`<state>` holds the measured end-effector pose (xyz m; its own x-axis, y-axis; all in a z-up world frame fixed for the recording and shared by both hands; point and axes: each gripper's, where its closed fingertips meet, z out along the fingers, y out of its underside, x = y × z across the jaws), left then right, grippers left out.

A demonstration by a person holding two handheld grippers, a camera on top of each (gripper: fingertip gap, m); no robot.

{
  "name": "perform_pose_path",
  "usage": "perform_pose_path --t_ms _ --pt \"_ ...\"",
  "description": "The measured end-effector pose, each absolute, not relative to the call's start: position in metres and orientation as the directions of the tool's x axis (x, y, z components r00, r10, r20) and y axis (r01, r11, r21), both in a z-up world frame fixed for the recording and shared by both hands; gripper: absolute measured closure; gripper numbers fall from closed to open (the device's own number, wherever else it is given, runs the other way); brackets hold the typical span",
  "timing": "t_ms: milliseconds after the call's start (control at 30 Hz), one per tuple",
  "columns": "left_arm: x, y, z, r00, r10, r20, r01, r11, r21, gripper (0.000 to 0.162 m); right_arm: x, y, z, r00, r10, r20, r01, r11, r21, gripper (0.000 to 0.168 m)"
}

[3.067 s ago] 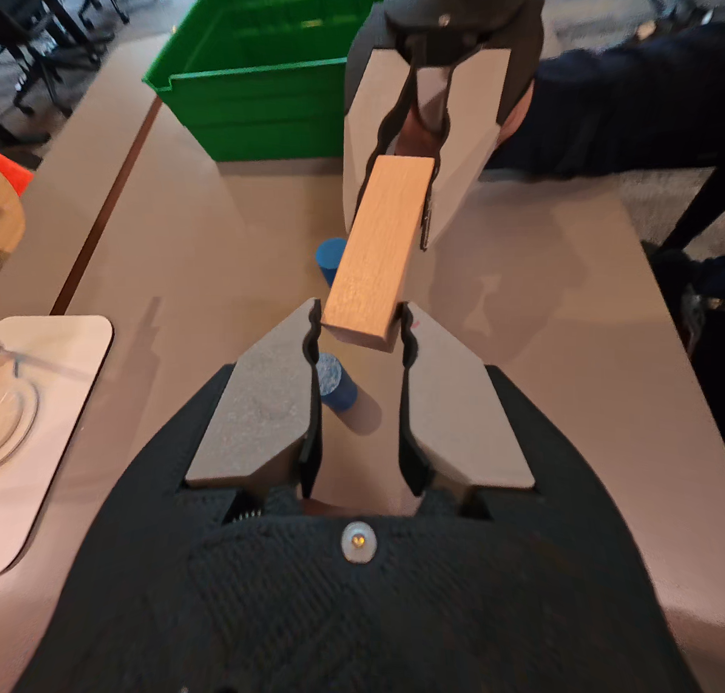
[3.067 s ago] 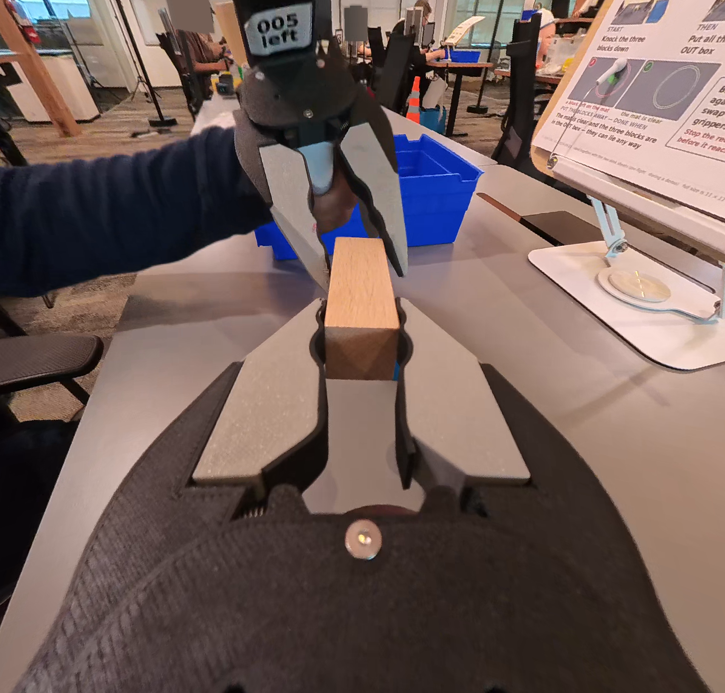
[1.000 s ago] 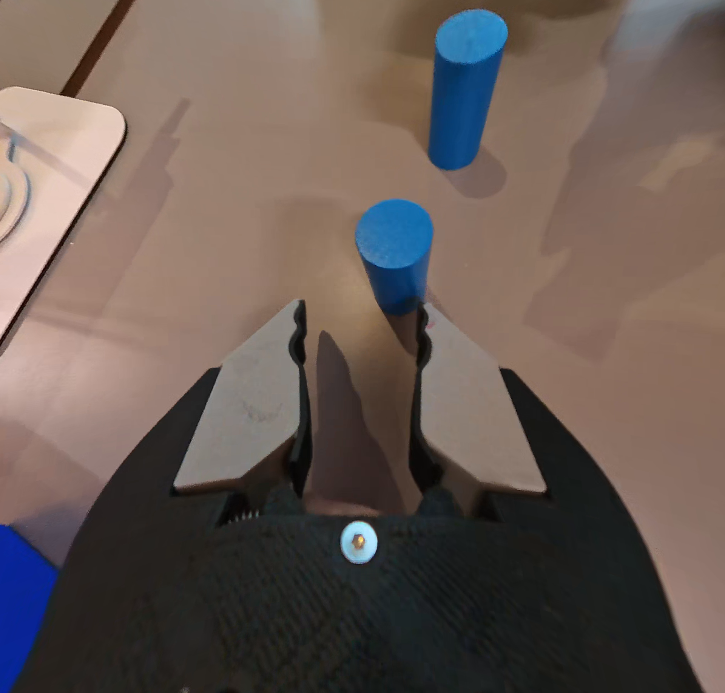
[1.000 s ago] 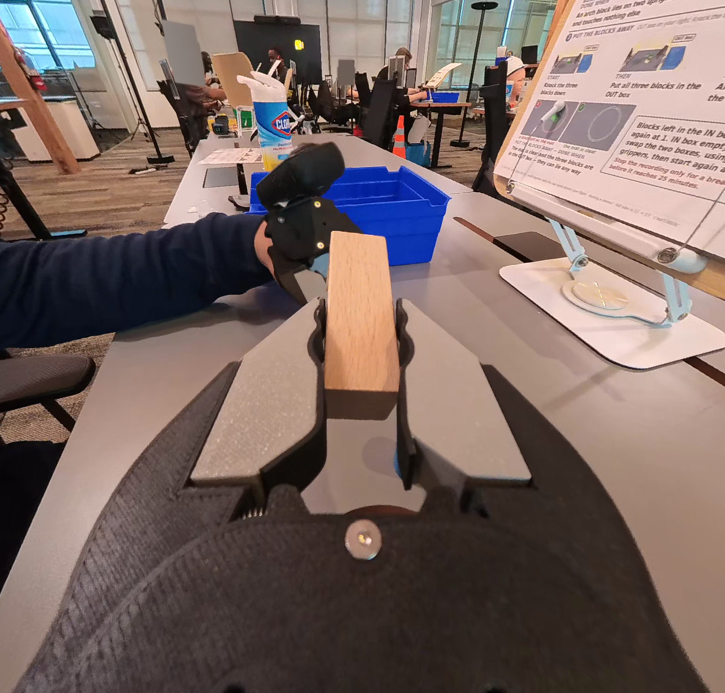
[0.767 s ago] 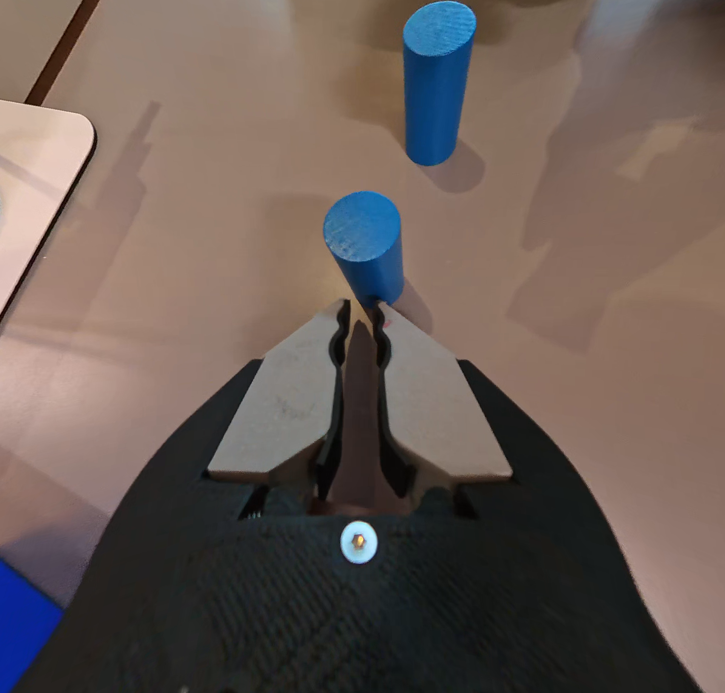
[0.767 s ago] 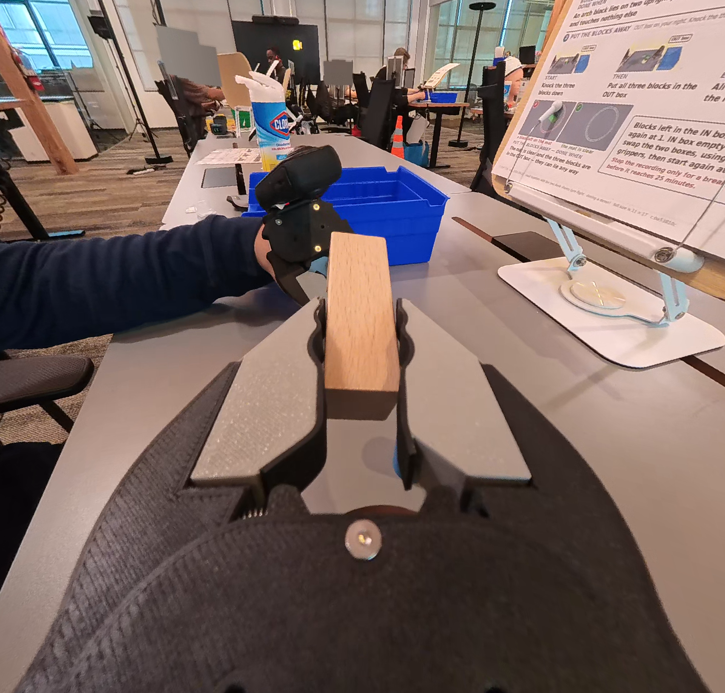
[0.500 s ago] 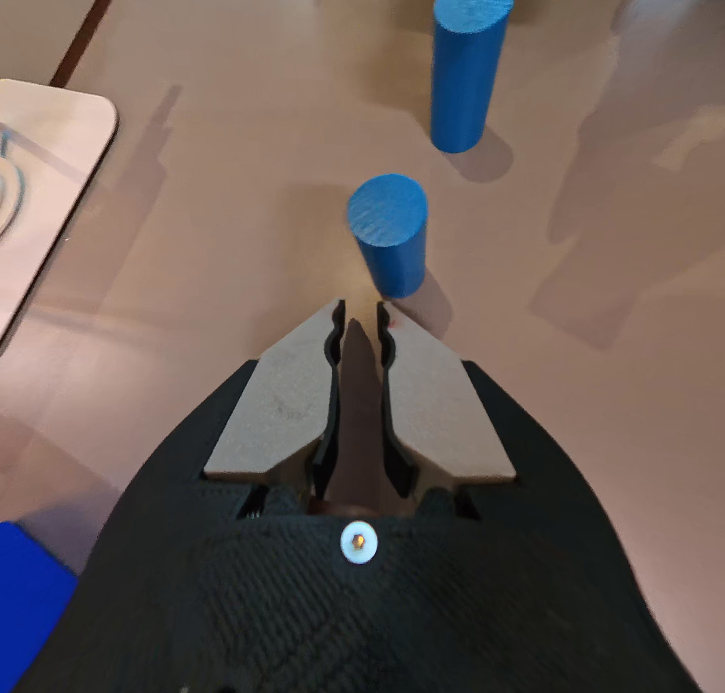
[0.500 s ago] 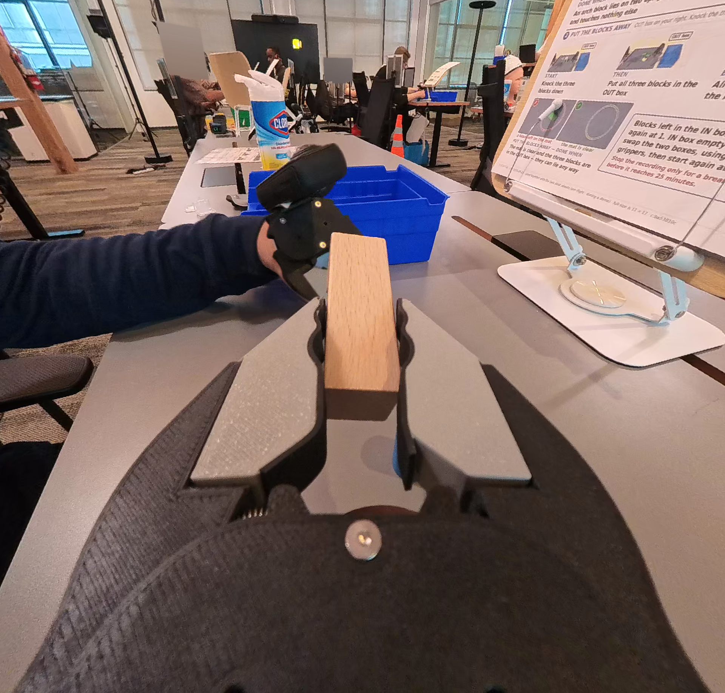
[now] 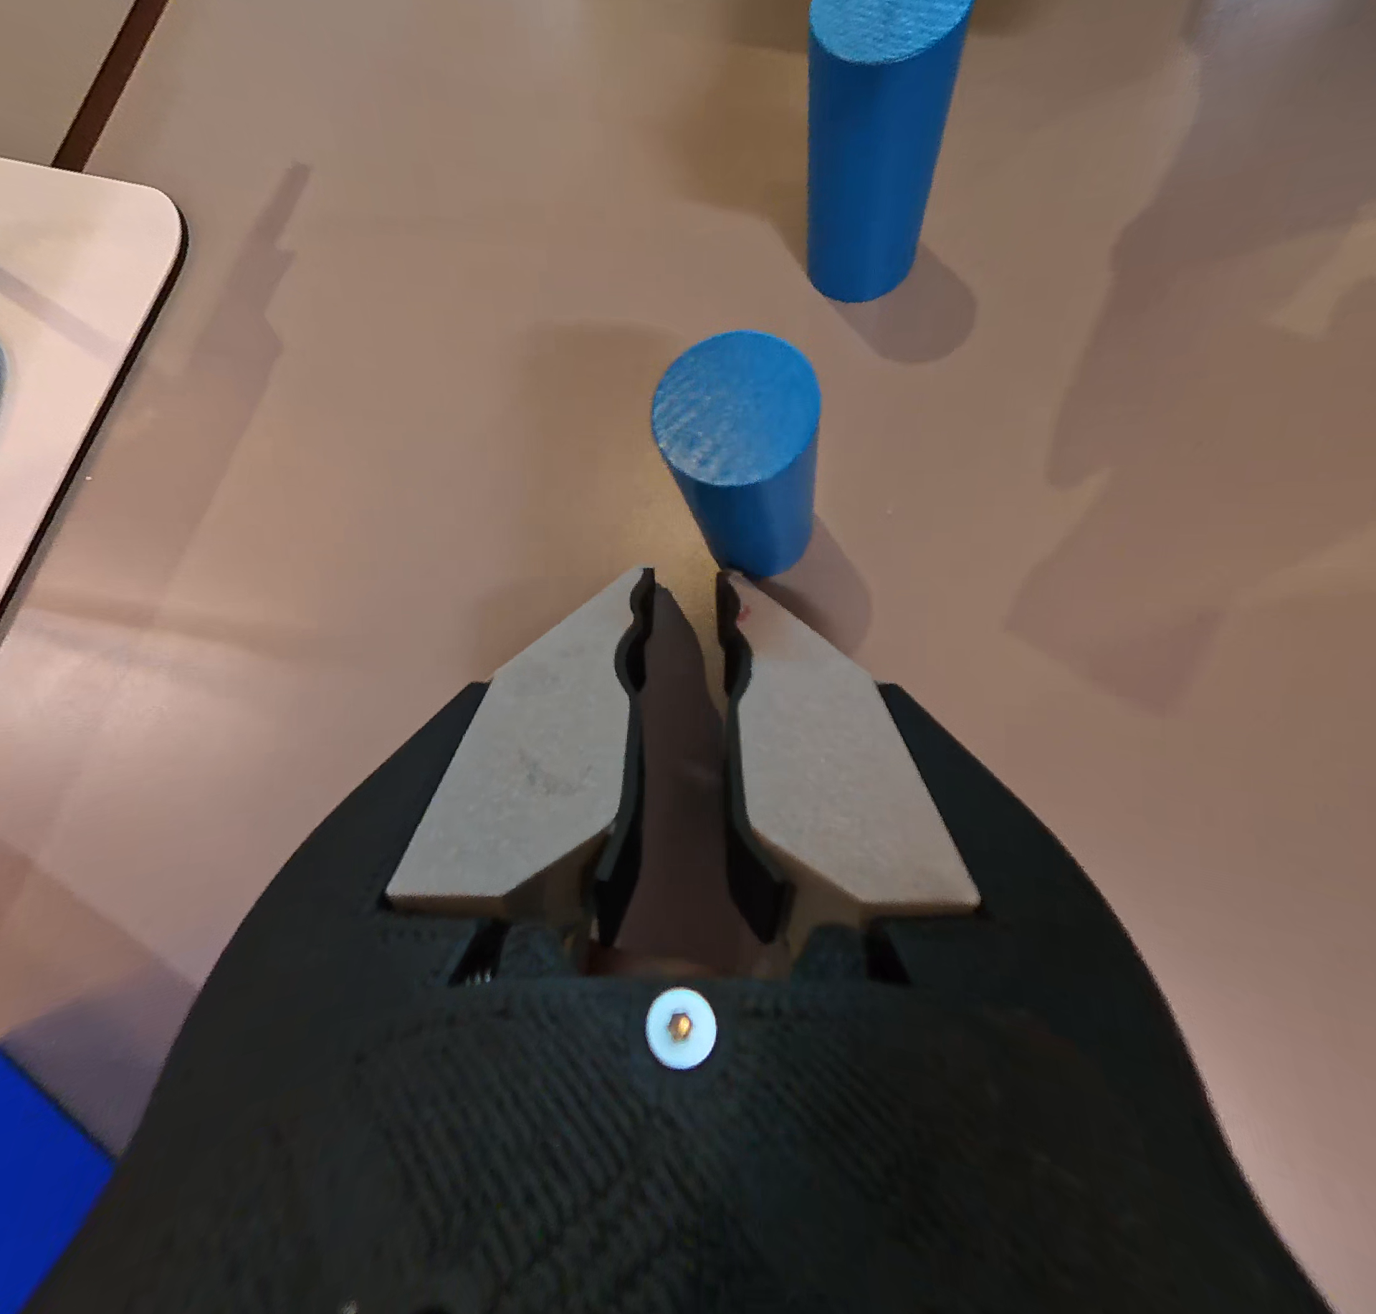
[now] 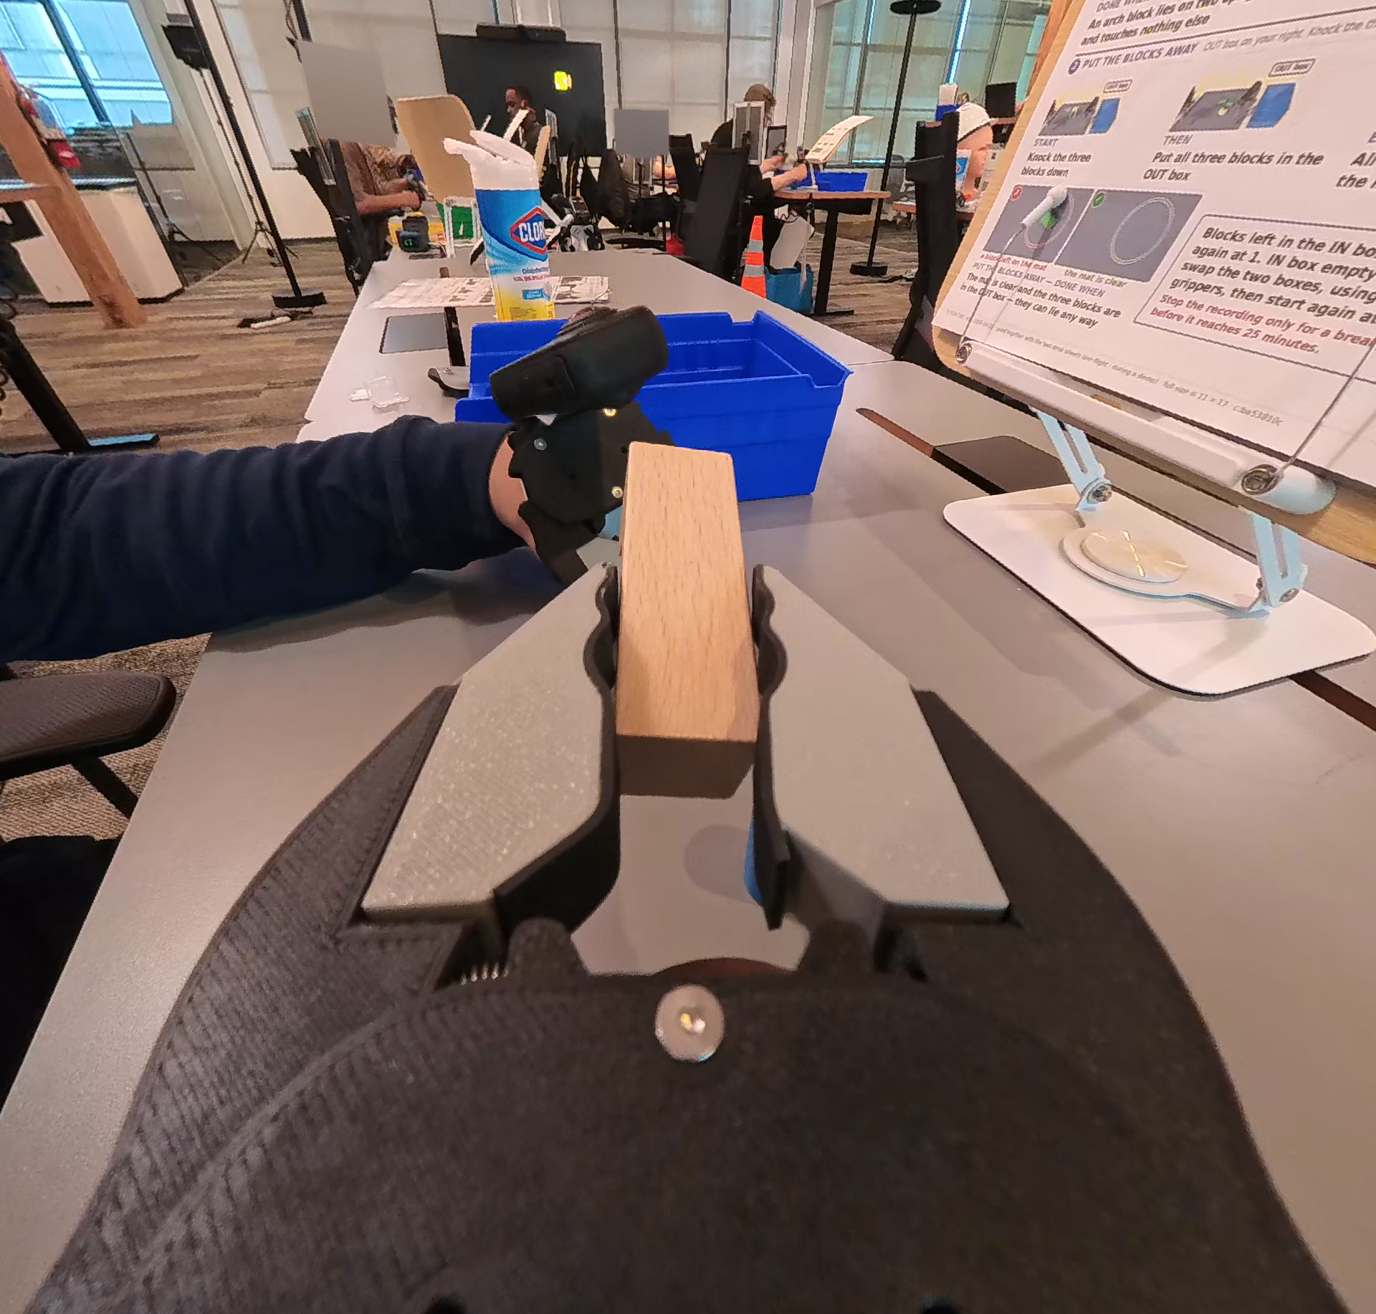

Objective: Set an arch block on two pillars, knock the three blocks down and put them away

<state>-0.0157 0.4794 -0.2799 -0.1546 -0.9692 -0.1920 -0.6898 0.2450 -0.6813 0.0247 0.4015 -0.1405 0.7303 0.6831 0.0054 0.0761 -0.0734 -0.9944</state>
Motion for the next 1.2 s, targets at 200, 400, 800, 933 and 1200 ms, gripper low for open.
perform_pose_path --t_ms 200,400,800,933,1200 --pt "-0.022 0.476 -0.280 -0.172 -0.971 -0.164 -0.694 0.237 -0.680 0.143 0.025 0.403 -0.148 0.727 0.686 0.011 0.108 -0.100 -0.989 0.135" --pt "-0.030 0.472 -0.280 -0.185 -0.975 -0.123 -0.705 0.219 -0.675 0.139 0.022 0.421 -0.172 0.675 0.737 -0.044 0.148 -0.193 -0.970 0.135" --pt "-0.032 0.474 -0.280 -0.180 -0.977 -0.112 -0.701 0.208 -0.682 0.136 0.012 0.445 -0.191 0.571 0.821 -0.018 0.276 -0.213 -0.937 0.135" --pt "-0.032 0.472 -0.280 -0.184 -0.977 -0.109 -0.698 0.208 -0.685 0.139 0.011 0.446 -0.192 0.582 0.813 -0.002 0.292 -0.211 -0.933 0.135" --pt "-0.044 0.475 -0.271 -0.185 -0.974 -0.132 -0.709 0.226 -0.668 0.126 0.009 0.437 -0.185 0.580 0.814 0.036 0.316 -0.184 -0.931 0.135"
